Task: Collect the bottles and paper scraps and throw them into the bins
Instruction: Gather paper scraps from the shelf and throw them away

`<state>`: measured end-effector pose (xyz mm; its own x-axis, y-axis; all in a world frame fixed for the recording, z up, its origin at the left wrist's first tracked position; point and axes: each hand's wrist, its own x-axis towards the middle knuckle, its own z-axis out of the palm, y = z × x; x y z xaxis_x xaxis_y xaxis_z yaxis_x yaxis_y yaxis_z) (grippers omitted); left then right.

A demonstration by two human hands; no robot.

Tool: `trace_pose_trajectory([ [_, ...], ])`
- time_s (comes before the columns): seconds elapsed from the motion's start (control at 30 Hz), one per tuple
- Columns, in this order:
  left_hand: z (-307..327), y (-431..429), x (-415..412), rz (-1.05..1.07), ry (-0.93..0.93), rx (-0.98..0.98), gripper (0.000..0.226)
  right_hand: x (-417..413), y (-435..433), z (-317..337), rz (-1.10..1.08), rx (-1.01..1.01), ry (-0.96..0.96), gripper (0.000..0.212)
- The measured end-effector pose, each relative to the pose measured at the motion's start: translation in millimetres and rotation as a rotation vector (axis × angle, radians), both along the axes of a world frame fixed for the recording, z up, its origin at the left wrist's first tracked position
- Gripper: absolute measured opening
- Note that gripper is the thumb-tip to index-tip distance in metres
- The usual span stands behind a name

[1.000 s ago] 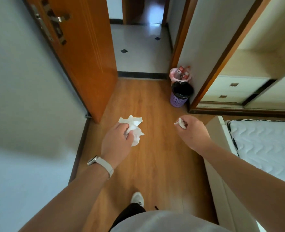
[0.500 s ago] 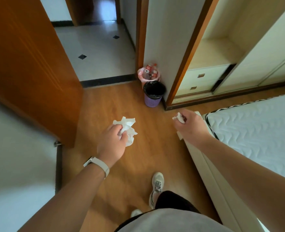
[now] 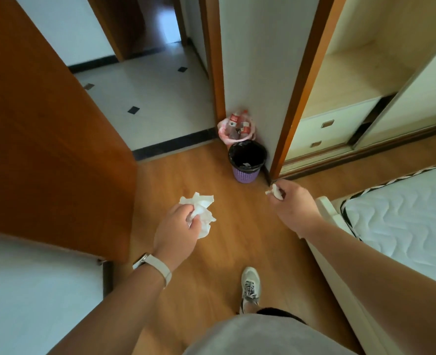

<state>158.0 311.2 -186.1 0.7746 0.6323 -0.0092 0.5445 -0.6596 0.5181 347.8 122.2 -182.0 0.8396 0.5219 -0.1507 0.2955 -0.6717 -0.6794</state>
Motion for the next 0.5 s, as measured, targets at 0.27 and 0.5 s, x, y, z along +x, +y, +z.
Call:
trace_pose_trajectory([
  [0.27,17,33,117,-0.054,0.025,0.058,0.023,111,25,5,-0.050,0.036,0.033,0.013],
  [0.5,12,77,176,-0.063,0.056,0.038,0.027,165,48,-2,-0.121,0.017,0.079,0.020],
])
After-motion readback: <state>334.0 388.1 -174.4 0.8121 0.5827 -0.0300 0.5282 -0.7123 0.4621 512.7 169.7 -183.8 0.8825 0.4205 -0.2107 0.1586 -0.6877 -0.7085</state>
